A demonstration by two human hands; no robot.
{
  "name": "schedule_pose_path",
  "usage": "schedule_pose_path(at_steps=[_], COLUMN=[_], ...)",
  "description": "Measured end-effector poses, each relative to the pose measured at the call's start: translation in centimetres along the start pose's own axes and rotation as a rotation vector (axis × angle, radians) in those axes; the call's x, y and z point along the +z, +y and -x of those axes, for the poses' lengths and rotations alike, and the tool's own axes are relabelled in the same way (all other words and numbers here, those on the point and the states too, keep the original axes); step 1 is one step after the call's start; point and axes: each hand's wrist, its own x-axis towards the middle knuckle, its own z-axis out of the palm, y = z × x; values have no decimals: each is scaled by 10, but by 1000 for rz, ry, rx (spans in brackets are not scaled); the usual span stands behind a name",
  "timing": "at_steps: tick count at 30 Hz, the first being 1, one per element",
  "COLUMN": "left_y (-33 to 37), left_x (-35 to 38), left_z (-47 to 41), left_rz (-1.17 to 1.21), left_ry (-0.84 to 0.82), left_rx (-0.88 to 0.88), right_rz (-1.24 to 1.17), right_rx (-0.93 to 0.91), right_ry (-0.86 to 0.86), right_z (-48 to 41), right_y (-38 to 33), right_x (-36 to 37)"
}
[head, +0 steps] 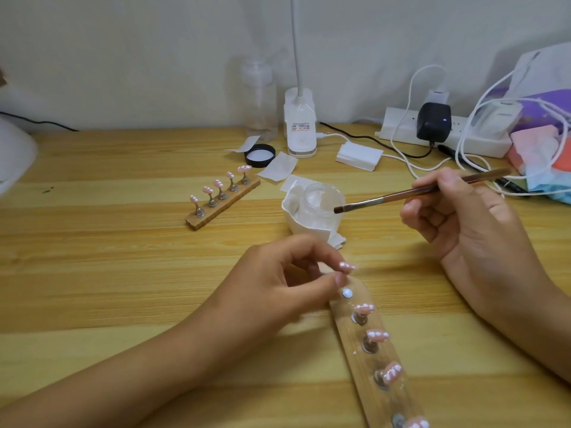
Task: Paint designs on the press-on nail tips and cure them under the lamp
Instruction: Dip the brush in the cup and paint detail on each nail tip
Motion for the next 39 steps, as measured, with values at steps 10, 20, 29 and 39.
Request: schedule_pose_path(at_steps=[10, 20, 29, 39], left_y=[-1, 4, 5, 5], left_x=[2, 8, 14, -1], left_z=[-1, 17, 10, 11], left_rz=[-247, -526, -349, 240], left_ry=[14, 8, 9, 230], left_rx=[95, 168, 88, 123], right_rz=[13, 1, 10, 62], right_rx=[-18, -5, -4, -104], right_ry=[-35, -24, -19, 10], right_z=[1, -2, -3, 1], right_y=[1, 4, 5, 1], right_x=[0, -5, -4, -3])
